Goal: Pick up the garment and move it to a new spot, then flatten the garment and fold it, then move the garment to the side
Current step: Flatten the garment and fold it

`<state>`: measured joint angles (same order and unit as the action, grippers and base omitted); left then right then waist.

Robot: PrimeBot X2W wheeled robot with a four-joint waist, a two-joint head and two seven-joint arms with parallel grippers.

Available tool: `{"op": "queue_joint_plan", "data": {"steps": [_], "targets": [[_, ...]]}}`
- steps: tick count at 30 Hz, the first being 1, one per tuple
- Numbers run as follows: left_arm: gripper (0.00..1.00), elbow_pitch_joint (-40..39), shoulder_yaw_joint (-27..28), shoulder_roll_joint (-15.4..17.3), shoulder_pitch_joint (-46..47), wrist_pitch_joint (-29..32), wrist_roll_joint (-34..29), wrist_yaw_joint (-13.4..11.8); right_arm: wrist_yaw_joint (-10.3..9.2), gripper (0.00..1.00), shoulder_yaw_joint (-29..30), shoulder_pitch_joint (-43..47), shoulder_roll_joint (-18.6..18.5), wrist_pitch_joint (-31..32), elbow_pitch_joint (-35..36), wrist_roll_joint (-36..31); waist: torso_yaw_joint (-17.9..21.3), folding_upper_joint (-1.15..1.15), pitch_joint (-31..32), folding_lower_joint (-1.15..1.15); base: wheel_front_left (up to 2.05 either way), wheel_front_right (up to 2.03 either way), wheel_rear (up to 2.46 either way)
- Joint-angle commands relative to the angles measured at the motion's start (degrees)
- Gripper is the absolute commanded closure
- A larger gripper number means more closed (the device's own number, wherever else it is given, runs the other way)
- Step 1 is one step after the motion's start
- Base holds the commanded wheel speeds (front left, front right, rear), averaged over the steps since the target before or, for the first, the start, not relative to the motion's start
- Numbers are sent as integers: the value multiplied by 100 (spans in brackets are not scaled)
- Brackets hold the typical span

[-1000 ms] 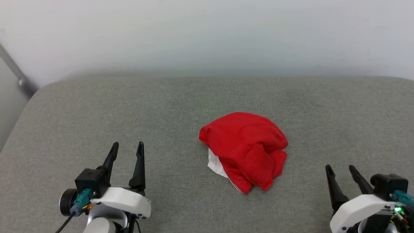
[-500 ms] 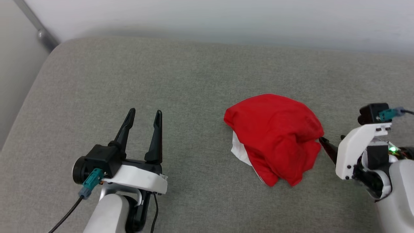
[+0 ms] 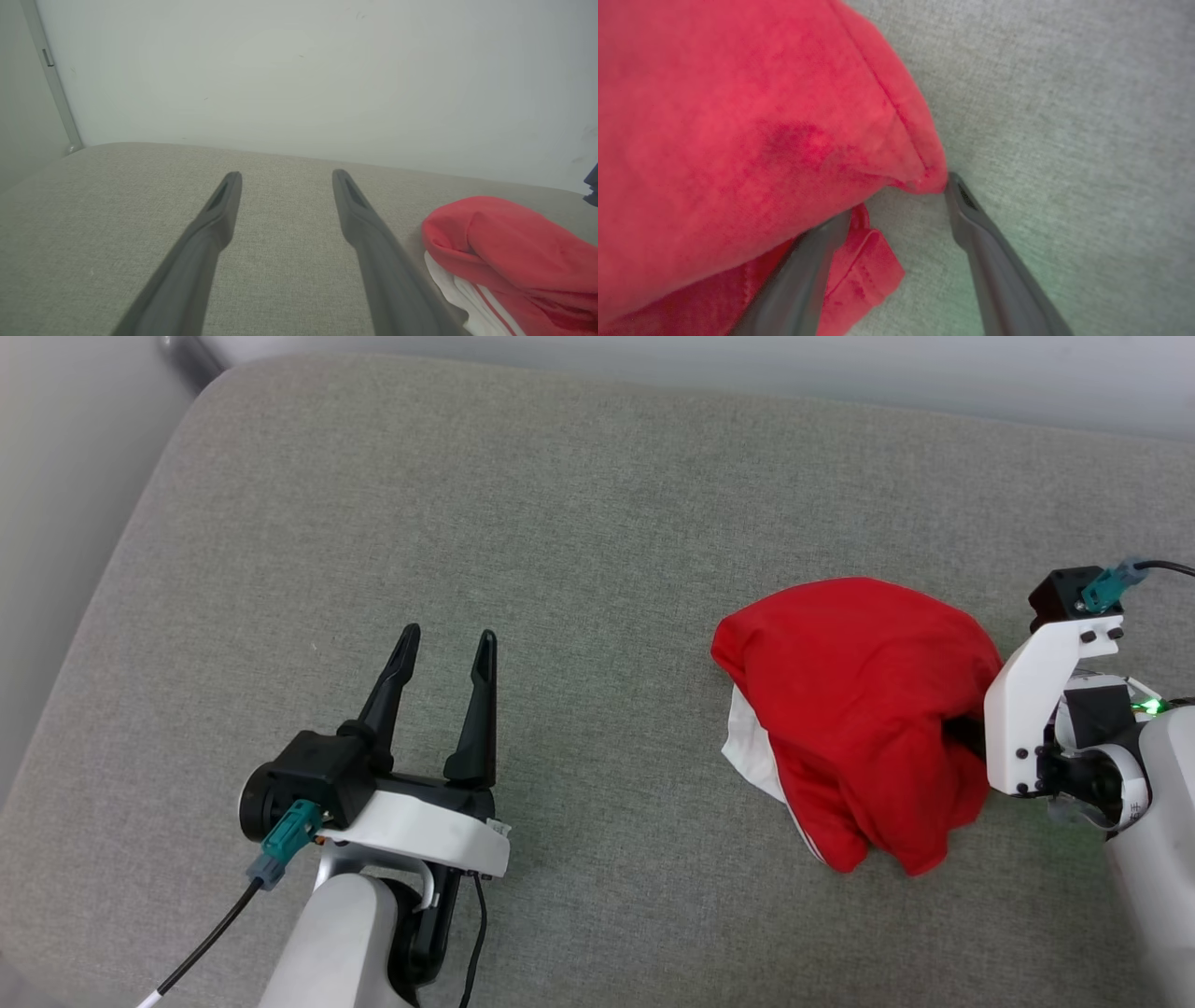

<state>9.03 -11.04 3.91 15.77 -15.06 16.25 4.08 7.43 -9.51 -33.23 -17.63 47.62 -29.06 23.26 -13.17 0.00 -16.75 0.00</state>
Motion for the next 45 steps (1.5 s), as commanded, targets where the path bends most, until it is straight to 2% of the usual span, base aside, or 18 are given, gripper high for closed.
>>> {"op": "queue_joint_plan", "data": {"steps": [1, 2, 6, 7, 10, 15, 18, 20, 21, 25, 28, 34, 39, 40, 41, 42, 45], "targets": [[0, 21, 36, -22, 56, -16, -52, 43, 15, 65, -261, 327, 179, 188, -313, 161, 6, 0, 13, 0, 0, 0, 0], [0, 40, 54, -31, 45, -16, -65, 42, 16, 100, -322, 336, 175, 188, -329, 216, 16, 0, 25, 0, 0, 0, 0], [0, 112, 143, -50, -28, -16, -124, 71, 13, 100, -502, 174, -2, -83, -139, 305, 105, 0, 129, 0, 0, 0, 0], [0, 157, 219, -59, -80, -15, -187, 68, 11, 100, -587, -88, -156, -364, 187, 267, 226, 0, 248, 0, 0, 0, 0], [0, 182, 313, -45, -138, -15, -243, 71, 5, 100, -584, -224, -285, -552, 632, 190, 384, 0, 379, 0, 0, 0, 0], [0, 217, 447, -13, -337, -15, -292, 45, 5, 100, -174, 335, -489, -601, 1681, -78, 679, 0, 673, 0, 0, 0, 0], [0, 228, 534, 15, -480, -15, -288, 13, 5, 100, 287, 964, -442, -464, 2389, -253, 859, 0, 840, 0, 0, 0, 0], [0, 223, 582, 27, -572, -15, -294, 0, 5, 100, 602, 1519, -335, -385, 2830, -380, 962, 0, 933, 0, 0, 0, 0], [0, 223, 582, 27, -572, -15, -294, 0, 5, 100, 602, 1519, -335, -385, 2830, -380, 962, 0, 933, 0, 0, 0, 0], [0, 228, 657, 40, -765, -15, -257, -22, 5, 100, 1170, 2682, 109, -403, 3471, -555, 1126, 0, 1119, 0, 0, 0, 0], [0, 227, 695, 49, -874, -15, -246, -45, 5, 100, 1341, 3352, 456, -649, 3688, -679, 1214, 0, 1192, 0, 0, 0, 0], [0, 214, 697, 94, -909, -15, -239, -46, 5, 100, 1320, 3758, 890, -1678, 3590, -880, 1261, 0, 1168, 0, 0, 0, 0], [0, 203, 669, 107, -879, -15, -230, -45, 5, 100, 1203, 3572, 899, -2260, 3363, -912, 1257, 0, 1136, 0, 0, 0, 0], [0, 203, 660, 108, -869, -16, -227, -43, 5, 68, 1177, 3554, 872, -2299, 3314, -905, 1250, 0, 1131, 0, 0, 0, 0], [0, 206, 646, 107, -857, -15, -225, -42, 5, 44, 1168, 3521, 846, -2367, 3294, -914, 1238, 0, 1125, 0, 0, 0, 0], [0, 205, 637, 105, -843, -16, -224, -43, 5, 0, 1185, 3482, 842, -2436, 3272, -902, 1226, 0, 1118, 0, 0, 0, 0], [0, 205, 603, 94, -800, -16, -216, -45, 5, 0, 1255, 3410, 812, -2544, 3183, -852, 1162, 0, 1087, 0, 0, 0, 0]]}}
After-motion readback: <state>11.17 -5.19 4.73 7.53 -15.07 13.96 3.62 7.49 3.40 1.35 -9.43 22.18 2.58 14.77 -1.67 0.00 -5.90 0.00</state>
